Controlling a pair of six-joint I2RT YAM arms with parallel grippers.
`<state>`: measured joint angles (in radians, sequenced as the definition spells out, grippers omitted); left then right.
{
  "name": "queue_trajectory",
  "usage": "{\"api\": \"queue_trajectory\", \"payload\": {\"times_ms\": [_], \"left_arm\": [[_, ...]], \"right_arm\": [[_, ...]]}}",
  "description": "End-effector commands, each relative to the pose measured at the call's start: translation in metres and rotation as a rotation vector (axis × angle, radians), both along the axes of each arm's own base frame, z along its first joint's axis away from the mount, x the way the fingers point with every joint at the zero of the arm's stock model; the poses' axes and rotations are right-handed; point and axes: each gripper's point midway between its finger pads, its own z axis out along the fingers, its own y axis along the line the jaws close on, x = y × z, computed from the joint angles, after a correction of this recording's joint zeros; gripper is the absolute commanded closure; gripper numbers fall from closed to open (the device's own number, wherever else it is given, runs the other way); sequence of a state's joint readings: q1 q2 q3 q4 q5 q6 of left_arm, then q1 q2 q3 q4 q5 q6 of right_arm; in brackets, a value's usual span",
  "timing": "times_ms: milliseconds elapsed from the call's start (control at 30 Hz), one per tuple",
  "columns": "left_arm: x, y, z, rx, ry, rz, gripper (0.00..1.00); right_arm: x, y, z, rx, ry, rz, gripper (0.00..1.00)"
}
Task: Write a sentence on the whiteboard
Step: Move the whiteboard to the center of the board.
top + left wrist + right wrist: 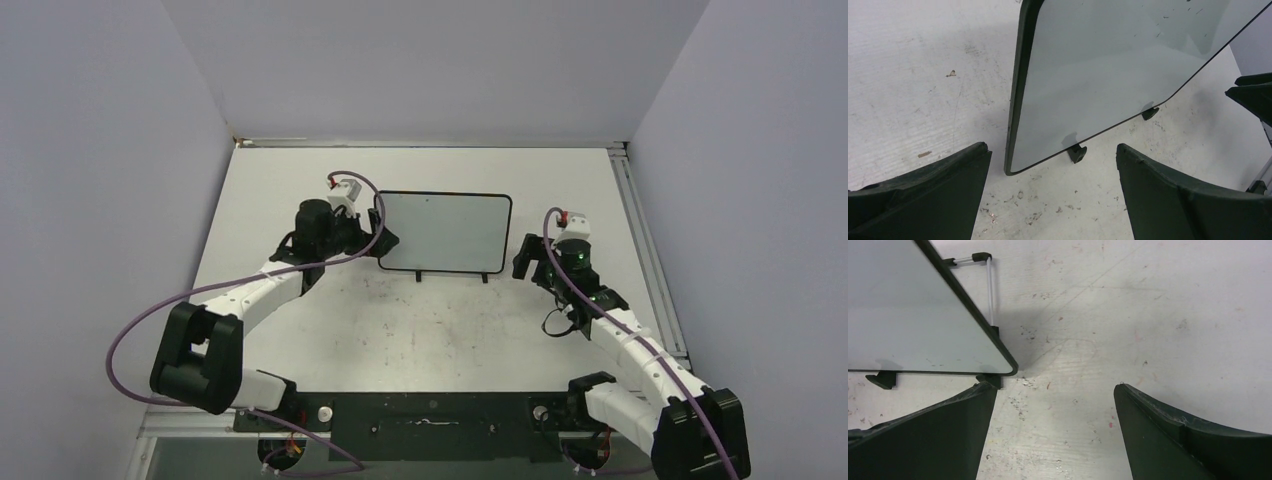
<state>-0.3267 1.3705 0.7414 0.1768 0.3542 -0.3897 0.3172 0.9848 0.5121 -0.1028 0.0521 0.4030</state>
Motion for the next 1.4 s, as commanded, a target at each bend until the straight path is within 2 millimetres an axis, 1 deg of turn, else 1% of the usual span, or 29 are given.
{"api": "queue_trajectory", "payload": {"times_ms": [0, 167, 567, 767, 933, 1033, 1100, 1167, 1200, 1267, 1300, 1367], "left_arm": [[0.027, -0.015, 0.032, 0.016, -0.174, -0.026, 0.04], [0.027, -0.024, 0.024, 0.038, -0.167, -0.052, 0.04], [0.018, -0.049, 0.020, 0.043, -0.163, -0.122, 0.04], [0.014, -0.050, 0.020, 0.051, -0.166, -0.121, 0.04], [0.016, -0.044, 0.015, 0.076, -0.144, -0.095, 0.04], [0.013, -0.029, 0.015, 0.125, -0.112, -0.051, 0.04], [0.007, -0.013, 0.023, 0.162, -0.113, -0.006, 0.04], [-0.001, 0.009, 0.034, 0.181, -0.124, 0.053, 0.04], [-0.008, 0.023, 0.032, 0.199, -0.104, 0.076, 0.04], [-0.017, 0.057, 0.032, 0.235, -0.094, 0.162, 0.04], [-0.023, 0.079, 0.029, 0.267, -0.071, 0.224, 0.04], [-0.023, 0.122, 0.020, 0.337, -0.029, 0.368, 0.04]], "right_arm": [[0.007, -0.001, 0.018, 0.092, -0.062, 0.050, 0.09], [0.006, -0.010, 0.022, 0.106, -0.080, 0.031, 0.10], [0.006, -0.015, 0.020, 0.101, -0.078, 0.017, 0.10], [0.006, -0.016, 0.018, 0.098, -0.075, 0.011, 0.10], [0.006, -0.016, 0.020, 0.098, -0.082, 0.011, 0.10], [0.006, -0.017, 0.025, 0.098, -0.098, 0.011, 0.10], [0.005, -0.017, 0.029, 0.098, -0.112, 0.010, 0.10], [0.005, -0.018, 0.034, 0.100, -0.128, 0.010, 0.10], [0.004, -0.018, 0.036, 0.102, -0.135, 0.010, 0.10], [0.003, -0.017, 0.041, 0.108, -0.152, 0.014, 0.10], [0.003, -0.016, 0.043, 0.113, -0.158, 0.018, 0.10], [0.002, -0.015, 0.046, 0.120, -0.169, 0.023, 0.10]]}}
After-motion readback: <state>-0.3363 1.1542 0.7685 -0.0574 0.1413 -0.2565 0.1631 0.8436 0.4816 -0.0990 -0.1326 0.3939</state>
